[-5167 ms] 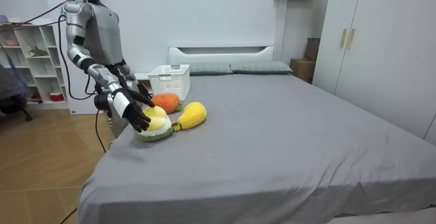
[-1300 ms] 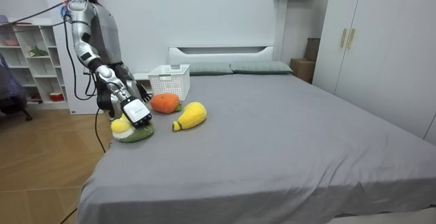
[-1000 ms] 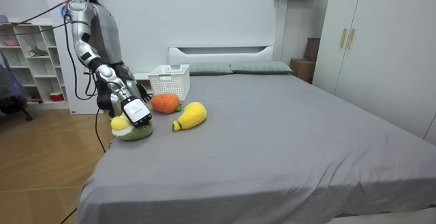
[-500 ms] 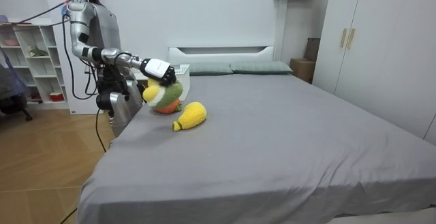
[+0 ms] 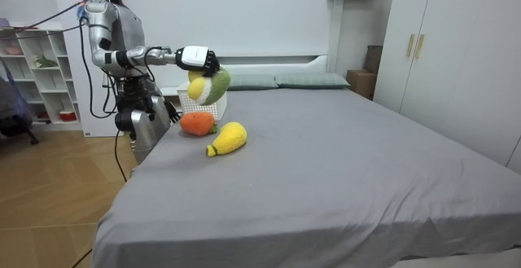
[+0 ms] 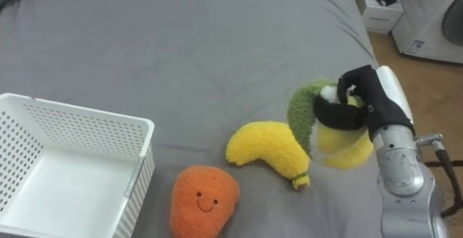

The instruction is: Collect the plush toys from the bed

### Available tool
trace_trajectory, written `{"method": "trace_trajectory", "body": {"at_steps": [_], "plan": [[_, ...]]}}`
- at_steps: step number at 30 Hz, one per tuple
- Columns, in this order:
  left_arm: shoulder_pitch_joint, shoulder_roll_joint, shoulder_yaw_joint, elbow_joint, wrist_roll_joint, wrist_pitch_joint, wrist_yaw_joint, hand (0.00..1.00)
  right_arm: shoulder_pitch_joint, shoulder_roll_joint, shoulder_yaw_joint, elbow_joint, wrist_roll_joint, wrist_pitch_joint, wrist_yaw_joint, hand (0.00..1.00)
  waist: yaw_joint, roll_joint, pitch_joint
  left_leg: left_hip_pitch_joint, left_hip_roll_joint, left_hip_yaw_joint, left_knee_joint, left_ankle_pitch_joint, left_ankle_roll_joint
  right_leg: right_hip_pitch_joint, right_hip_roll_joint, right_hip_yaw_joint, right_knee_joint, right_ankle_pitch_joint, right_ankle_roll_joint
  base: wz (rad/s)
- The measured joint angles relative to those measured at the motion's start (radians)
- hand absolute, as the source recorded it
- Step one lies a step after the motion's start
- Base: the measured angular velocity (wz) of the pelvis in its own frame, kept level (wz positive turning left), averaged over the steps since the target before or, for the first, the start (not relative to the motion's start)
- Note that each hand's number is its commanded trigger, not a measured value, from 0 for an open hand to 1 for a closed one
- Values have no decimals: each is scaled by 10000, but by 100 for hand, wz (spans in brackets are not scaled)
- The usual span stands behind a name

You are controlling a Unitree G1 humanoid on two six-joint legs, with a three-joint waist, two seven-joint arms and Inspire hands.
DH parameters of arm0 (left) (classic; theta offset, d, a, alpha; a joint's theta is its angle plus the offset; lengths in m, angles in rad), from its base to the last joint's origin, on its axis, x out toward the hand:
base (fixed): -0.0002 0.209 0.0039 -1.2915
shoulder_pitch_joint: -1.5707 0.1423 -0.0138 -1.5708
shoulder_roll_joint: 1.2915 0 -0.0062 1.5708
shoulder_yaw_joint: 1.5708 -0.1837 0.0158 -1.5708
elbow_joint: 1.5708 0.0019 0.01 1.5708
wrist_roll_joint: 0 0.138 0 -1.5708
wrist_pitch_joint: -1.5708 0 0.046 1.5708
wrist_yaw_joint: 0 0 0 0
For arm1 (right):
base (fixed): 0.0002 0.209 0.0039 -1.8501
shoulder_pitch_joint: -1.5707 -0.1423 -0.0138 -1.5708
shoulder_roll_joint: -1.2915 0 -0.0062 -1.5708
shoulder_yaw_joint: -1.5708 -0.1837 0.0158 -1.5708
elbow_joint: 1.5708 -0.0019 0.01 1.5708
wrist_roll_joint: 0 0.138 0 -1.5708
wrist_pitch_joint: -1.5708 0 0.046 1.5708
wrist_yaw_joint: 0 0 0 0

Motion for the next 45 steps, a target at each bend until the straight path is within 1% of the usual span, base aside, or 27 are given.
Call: {"method": "trace_trajectory", "body": {"at_steps": [5,8,10,12,13,15,16,18,22,24,26,27,29,31,33,36,39,41,43,45], "plan": [[-32,-4,-98,2,-12,-163,58,0,-390,-6,245,-303,443,-24,-97,100,186,-6,5,9,1,-20,12,4,0,12,-2,8,1,1,-1,0],[-60,0,-193,8,-3,-170,137,0,-817,-13,614,-308,540,-25,-173,100,243,-14,10,10,-3,-60,15,4,0,24,-6,-27,-1,1,-1,2],[-104,19,-239,26,-1,-171,155,0,-997,-43,916,-321,591,-25,-190,100,302,-41,33,3,-15,-101,28,4,1,55,-14,-105,-17,0,0,8],[-176,61,-413,38,-9,-210,193,0,-1069,-41,1318,-463,566,-25,-188,100,508,-84,60,-4,-23,-125,30,4,1,75,-18,-101,-27,-2,2,2],[-193,86,-458,38,-9,-232,193,0,-1071,-40,1439,-526,565,-25,-188,100,530,-102,71,-18,-24,-138,31,4,1,76,-18,-106,-29,-3,3,3],[-280,187,-711,36,16,-288,185,0,-1116,-41,1918,-851,543,-28,-169,100,715,-124,71,-166,-41,-251,84,5,3,-33,-26,-136,-23,-3,4,6],[-332,188,-756,37,19,-294,184,0,-1136,-39,2001,-931,544,-28,-159,100,727,-121,74,-203,-49,-267,113,6,5,-53,-31,-163,-21,0,7,11],[-441,176,-877,36,90,-304,163,0,-1340,-26,2384,-1058,546,-28,29,100,944,-102,88,-253,-89,-378,103,18,25,-74,-57,-230,-30,0,27,10],[-680,169,-951,196,83,-365,70,0,-1778,30,2713,-1059,552,-36,185,100,1168,-72,106,-333,-140,-557,88,29,44,-46,-92,-390,-34,-11,51,13],[-794,177,-957,268,74,-350,-7,0,-2019,223,2920,-1065,372,-42,240,100,1307,-63,109,-349,-140,-577,81,30,46,-56,-92,-411,-35,-10,51,0],[-804,192,-999,267,20,-331,-21,0,-2120,308,3243,-1068,375,-38,268,100,1366,-65,108,-367,-145,-619,81,30,46,-61,-99,-498,-34,-9,53,5],[-804,214,-1159,263,21,-297,-13,0,-2158,440,3448,-1067,361,-34,299,100,1376,-60,107,-379,-149,-633,85,30,46,-67,-107,-543,-32,-8,54,5],[-850,210,-1269,282,23,-254,-13,0,-2167,535,3777,-1065,253,-29,379,100,1458,-53,102,-380,-152,-647,87,31,47,-69,-110,-562,-24,-5,58,2],[-957,205,-1307,372,22,-240,-17,0,-2204,537,4122,-1066,-29,-23,640,100,1611,-56,100,-409,-161,-706,105,30,48,-77,-117,-623,-6,-3,61,6],[-986,204,-1342,378,24,-171,-32,0,-2312,546,4331,-1067,-210,-6,798,100,1664,-61,87,-485,-165,-758,116,30,50,-137,-120,-666,8,5,64,9],[-1037,197,-1348,398,72,-138,-54,0,-2408,581,4478,-1066,-319,-5,915,100,1892,-46,76,-557,-176,-836,149,47,55,-186,-126,-737,27,22,63,6],[-1036,249,-1378,506,95,-128,-54,0,-2519,751,4785,-1058,-279,-5,923,100,2091,-29,87,-558,-175,-848,149,48,55,-145,-125,-742,29,23,64,1],[-1033,273,-1379,570,101,-124,-54,0,-2615,880,5064,-1049,-305,-6,930,100,2132,-27,89,-593,-175,-899,160,49,56,-141,-135,-806,27,23,64,9],[-1043,272,-1385,585,207,-108,-81,0,-2638,988,5279,-1021,-366,-10,1034,100,2123,-33,92,-684,-180,-1083,166,71,76,-154,-176,-983,11,25,72,23],[-1049,287,-1471,606,222,-108,-86,0,-2638,1073,5377,-1003,-381,-9,1118,100,2144,-37,105,-725,-197,-1111,169,113,94,-164,-202,-1055,13,32,85,14]]}}
